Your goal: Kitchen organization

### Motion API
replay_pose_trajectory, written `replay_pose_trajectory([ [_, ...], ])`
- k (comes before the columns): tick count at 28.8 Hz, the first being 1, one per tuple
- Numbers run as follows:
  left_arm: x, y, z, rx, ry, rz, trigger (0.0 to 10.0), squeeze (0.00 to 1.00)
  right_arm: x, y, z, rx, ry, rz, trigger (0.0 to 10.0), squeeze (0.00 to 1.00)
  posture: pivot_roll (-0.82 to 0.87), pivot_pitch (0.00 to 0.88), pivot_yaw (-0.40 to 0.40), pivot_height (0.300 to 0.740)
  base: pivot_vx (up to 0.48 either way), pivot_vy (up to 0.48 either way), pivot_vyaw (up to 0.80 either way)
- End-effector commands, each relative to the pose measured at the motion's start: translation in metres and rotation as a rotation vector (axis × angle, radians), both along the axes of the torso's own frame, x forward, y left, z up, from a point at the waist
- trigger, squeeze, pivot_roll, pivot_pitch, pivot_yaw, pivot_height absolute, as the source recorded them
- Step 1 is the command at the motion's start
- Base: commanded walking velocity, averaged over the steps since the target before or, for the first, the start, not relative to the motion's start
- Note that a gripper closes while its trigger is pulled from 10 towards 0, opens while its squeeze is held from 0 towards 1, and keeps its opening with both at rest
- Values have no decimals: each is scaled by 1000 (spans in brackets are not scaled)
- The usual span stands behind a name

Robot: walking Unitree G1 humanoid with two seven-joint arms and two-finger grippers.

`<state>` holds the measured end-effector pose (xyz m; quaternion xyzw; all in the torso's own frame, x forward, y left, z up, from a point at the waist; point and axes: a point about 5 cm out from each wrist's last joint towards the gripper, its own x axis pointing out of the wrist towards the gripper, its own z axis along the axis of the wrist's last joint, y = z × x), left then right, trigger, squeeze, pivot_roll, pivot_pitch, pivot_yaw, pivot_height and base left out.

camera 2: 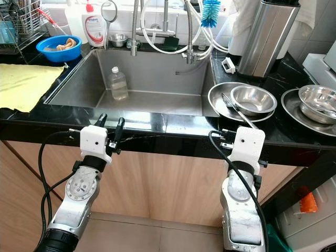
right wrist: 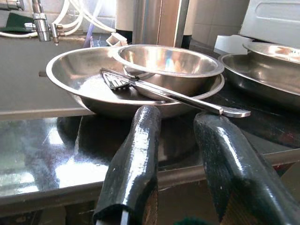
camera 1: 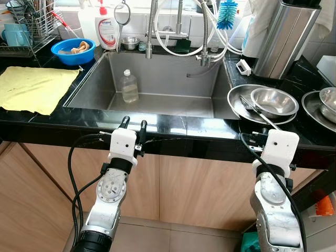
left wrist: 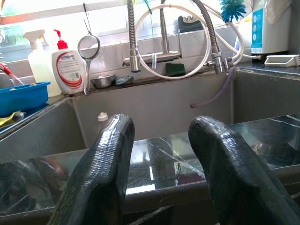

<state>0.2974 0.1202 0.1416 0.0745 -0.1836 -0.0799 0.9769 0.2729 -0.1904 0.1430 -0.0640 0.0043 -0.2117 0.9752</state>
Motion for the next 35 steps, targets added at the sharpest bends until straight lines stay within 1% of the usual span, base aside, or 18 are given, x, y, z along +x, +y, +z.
replay_pose_trajectory([
  [1, 0, 0, -3, 1, 4, 4, 10000, 0, 1, -2, 10, -7, -44, -8, 10000, 0, -150, 0, -48, 706, 0, 0, 0],
  [4, 0, 0, -3, 1, 4, 5, 10000, 0, 2, -1, 11, -9, -53, -2, 10000, 0, -151, 0, -48, 706, 0, 0, 0],
  [8, 0, 0, -3, 2, 5, 6, 10000, 0, 6, 4, 13, -25, -61, 43, 10000, 0, -149, 0, -48, 706, 0, 0, 0],
  [14, 0, 0, -3, 5, 6, 7, 10000, 0, 10, 13, 11, -5, -55, 99, 10000, 0, -148, 0, -49, 706, 0, 0, 0],
  [21, -1, 0, -4, 11, 9, -2, 10000, 0, 13, 20, -2, -6, 28, 148, 10000, 0, -146, 0, -41, 706, 0, 0, 0],
  [32, -1, -1, -4, 17, 13, -14, 10000, 0, 14, 21, -3, -5, 26, 146, 10000, 0, -145, 0, -31, 706, 0, 0, 0],
  [35, -1, -1, -4, 19, 12, -17, 10000, 0, 14, 21, -3, -20, 32, 139, 10000, 0, -146, 0, -31, 706, 0, 0, 0],
])
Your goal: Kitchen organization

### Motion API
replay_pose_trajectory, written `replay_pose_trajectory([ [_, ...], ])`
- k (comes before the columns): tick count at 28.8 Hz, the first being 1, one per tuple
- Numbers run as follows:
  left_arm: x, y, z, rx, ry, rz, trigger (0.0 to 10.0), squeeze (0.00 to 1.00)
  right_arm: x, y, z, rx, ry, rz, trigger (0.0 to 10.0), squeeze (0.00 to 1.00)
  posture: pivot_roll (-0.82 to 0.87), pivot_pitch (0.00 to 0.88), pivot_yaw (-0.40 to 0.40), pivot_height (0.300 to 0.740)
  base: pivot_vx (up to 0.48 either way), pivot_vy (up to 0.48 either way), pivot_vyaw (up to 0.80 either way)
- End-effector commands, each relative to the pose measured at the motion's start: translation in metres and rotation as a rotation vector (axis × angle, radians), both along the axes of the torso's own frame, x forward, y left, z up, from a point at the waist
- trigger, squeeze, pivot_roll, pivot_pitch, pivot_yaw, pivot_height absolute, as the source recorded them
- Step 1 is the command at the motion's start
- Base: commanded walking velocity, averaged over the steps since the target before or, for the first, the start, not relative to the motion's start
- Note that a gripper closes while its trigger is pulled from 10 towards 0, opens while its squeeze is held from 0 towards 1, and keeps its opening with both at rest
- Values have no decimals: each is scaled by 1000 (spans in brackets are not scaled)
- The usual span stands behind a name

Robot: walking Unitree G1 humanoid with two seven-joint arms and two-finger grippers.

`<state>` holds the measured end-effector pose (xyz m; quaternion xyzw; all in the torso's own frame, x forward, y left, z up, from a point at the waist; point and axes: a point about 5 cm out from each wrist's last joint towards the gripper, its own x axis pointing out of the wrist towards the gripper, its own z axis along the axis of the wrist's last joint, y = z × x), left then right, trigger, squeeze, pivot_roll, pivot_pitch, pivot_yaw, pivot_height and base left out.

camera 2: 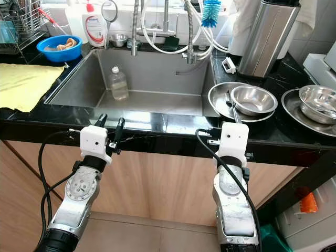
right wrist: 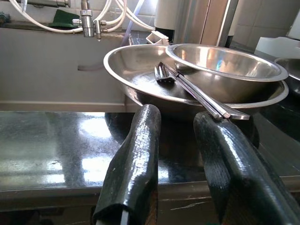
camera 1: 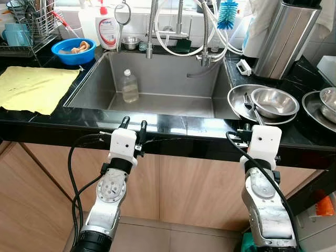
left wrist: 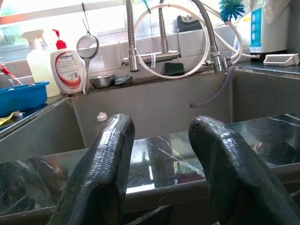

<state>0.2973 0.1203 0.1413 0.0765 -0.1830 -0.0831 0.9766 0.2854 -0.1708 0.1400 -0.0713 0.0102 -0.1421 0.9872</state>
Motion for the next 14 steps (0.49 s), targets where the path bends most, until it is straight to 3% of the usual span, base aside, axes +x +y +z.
replay_pose_trajectory([
  [1, -1, -1, -4, 13, 11, -12, 10000, 0, 1, 0, -1, -9, 11, -7, 10000, 0, -145, 0, -31, 706, 0, 0, 0],
  [14, -1, 0, -4, 13, 15, -8, 10000, 0, 0, -8, 2, -25, -3, -75, 10000, 0, -144, 0, -31, 706, 0, 0, 0],
])
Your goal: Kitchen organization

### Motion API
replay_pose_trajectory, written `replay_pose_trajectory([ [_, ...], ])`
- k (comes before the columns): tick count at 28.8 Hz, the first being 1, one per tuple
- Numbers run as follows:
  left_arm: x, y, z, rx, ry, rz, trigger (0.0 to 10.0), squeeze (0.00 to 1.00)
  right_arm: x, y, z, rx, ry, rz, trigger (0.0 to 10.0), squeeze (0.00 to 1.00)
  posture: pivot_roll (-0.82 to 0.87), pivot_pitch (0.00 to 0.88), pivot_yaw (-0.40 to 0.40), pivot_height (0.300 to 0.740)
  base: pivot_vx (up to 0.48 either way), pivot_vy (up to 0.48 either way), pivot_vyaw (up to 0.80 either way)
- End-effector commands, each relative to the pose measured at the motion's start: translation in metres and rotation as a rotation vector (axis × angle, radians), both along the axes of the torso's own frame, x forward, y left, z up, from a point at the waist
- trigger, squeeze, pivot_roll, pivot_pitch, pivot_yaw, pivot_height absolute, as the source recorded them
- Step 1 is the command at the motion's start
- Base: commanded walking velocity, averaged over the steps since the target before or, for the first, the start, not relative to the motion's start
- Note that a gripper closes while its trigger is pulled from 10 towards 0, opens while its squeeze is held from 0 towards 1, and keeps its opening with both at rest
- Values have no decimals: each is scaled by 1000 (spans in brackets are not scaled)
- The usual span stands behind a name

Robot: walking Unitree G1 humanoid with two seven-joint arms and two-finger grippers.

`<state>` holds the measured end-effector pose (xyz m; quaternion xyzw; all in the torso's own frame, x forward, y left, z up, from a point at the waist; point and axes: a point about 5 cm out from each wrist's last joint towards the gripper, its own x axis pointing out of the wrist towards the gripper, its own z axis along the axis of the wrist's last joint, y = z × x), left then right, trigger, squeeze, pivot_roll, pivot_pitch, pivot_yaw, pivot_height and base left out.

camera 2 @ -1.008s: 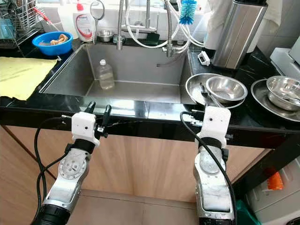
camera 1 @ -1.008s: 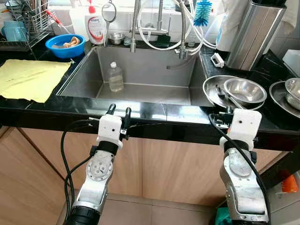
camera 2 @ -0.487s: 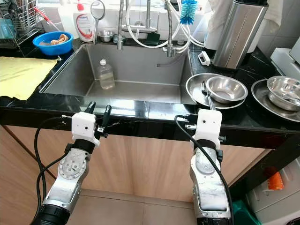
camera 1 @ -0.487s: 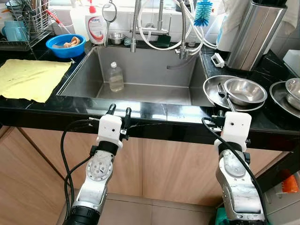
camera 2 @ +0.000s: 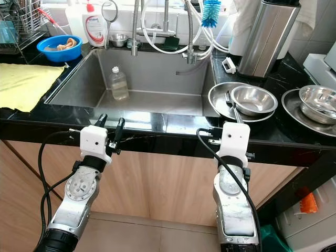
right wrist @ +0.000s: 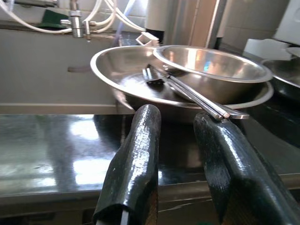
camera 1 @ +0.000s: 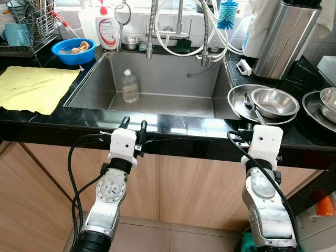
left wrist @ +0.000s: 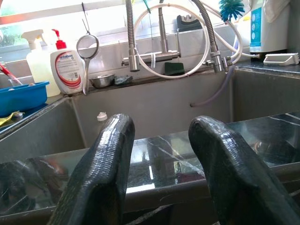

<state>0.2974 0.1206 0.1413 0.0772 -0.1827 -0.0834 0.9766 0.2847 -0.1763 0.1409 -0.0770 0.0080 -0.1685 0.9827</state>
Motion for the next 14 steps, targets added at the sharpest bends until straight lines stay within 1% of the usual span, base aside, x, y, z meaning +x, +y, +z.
replay_pose_trajectory([
  [1, -1, -1, -3, 12, 15, -7, 10000, 0, 1, -4, 1, -13, 3, -31, 10000, 0, -144, 0, -31, 706, 0, 0, 0],
  [4, -1, -1, -4, 12, 16, -7, 10000, 0, 0, -7, 2, -21, 0, -54, 10000, 0, -145, 0, -31, 706, 0, 0, 0],
  [9, -1, -1, -4, 12, 17, -10, 10000, 0, 0, -9, 0, -6, 12, -63, 10000, 0, -144, 0, -31, 706, 0, 0, 0],
  [14, -1, -2, -5, 13, 17, -15, 10000, 0, 1, -8, -8, 15, 59, -74, 10000, 0, -143, 0, -31, 706, 0, 0, 0],
])
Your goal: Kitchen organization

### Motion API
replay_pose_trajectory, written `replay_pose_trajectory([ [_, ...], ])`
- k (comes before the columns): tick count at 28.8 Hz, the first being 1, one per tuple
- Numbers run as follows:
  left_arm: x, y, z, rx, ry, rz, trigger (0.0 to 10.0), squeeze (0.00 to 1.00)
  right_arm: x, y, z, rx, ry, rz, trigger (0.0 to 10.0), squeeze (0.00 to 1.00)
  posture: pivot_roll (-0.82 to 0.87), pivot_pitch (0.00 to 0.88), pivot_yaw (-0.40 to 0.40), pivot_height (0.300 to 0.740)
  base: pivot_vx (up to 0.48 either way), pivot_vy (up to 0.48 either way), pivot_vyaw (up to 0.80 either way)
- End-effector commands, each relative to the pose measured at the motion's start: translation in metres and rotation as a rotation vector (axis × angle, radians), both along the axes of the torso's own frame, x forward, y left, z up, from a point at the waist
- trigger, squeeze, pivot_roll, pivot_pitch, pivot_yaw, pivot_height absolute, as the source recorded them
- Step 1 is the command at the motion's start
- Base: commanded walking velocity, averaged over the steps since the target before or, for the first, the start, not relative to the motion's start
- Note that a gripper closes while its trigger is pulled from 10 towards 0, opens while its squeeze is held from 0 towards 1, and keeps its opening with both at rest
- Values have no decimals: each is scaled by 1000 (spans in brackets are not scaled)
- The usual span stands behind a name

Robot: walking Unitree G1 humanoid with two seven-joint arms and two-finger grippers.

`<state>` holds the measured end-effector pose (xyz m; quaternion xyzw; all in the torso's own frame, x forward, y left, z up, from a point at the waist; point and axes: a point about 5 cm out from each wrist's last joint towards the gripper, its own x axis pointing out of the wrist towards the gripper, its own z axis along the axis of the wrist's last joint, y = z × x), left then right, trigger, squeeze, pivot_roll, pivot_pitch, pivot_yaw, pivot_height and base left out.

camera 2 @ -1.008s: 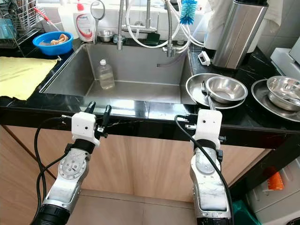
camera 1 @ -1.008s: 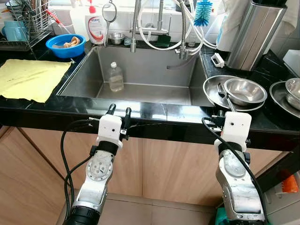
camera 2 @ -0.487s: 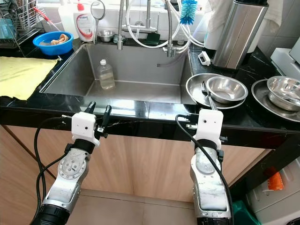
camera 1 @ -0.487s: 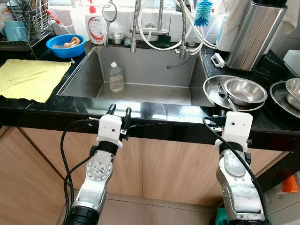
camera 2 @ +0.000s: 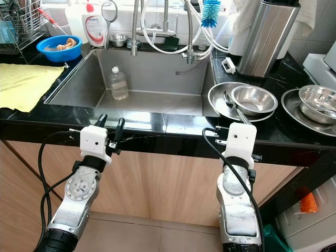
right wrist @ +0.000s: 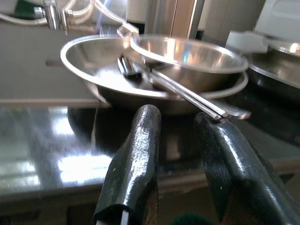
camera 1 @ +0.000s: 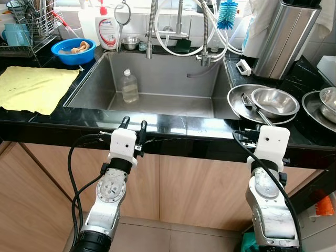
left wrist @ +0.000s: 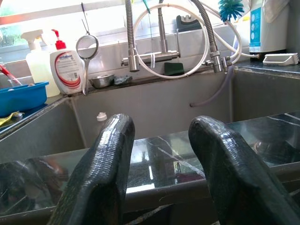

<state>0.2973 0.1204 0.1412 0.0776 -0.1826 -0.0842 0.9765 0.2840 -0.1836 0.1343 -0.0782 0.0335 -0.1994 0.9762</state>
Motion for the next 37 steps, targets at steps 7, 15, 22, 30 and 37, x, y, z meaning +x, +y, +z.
replay_pose_trajectory([
  [7, -1, -2, -5, 11, 19, -12, 10000, 0, 1, 0, -6, 45, 36, -19, 10000, 0, -141, 0, -35, 706, 0, 0, 0],
  [15, -2, 0, -6, 10, 24, -3, 10000, 0, 4, 5, 0, 80, -17, 21, 10000, 0, -139, 0, -37, 706, 0, 0, 0],
  [22, -1, 0, -6, 9, 24, 1, 10000, 0, 7, 14, 9, 114, -82, 74, 10000, 0, -137, 0, -37, 706, 0, 0, 0],
  [30, -1, -1, -7, 24, 23, -7, 10000, 0, 6, 11, 9, 114, -96, 52, 10000, 0, -140, 0, -36, 706, 0, 0, 0],
  [37, -1, -2, -6, 29, 19, -10, 10000, 0, 6, 12, 9, 121, -102, 58, 10000, 0, -141, 0, -34, 706, 0, 0, 0],
])
